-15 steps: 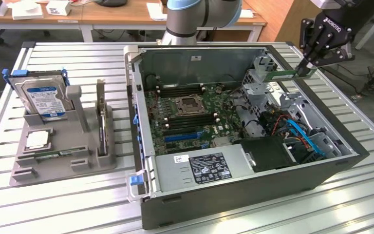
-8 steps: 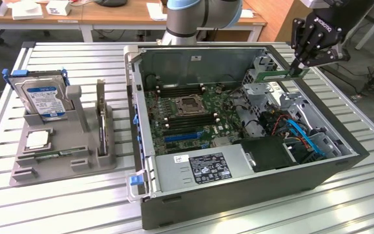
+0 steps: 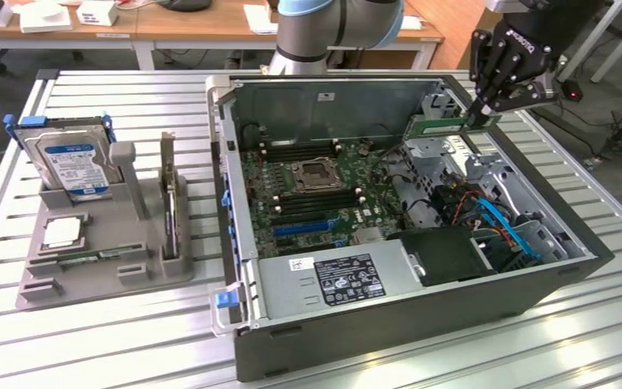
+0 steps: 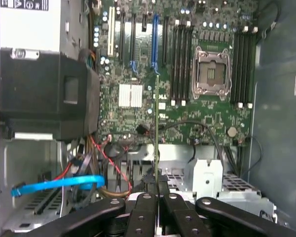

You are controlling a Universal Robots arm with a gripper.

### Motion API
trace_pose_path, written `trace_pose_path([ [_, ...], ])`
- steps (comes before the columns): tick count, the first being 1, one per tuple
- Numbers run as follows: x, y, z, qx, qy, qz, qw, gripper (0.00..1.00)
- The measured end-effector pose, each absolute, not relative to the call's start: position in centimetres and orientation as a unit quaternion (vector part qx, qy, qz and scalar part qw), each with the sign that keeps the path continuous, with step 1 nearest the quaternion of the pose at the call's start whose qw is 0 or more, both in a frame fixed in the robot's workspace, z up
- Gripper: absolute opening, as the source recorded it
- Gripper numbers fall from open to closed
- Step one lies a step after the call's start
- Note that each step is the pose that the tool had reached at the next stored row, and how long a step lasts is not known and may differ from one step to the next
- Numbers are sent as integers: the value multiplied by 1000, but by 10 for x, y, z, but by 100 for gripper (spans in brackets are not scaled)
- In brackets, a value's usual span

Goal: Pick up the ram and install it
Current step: 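Pick up the ram and move it above insertion slot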

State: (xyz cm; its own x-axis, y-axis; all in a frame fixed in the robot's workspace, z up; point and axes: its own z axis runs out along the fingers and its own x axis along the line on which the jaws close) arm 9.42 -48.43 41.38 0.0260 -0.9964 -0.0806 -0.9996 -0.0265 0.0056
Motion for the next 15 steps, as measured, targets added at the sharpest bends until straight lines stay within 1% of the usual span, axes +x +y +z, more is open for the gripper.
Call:
trace_pose_path([
  [15,50,-484,413,-713,700,31,26,11],
])
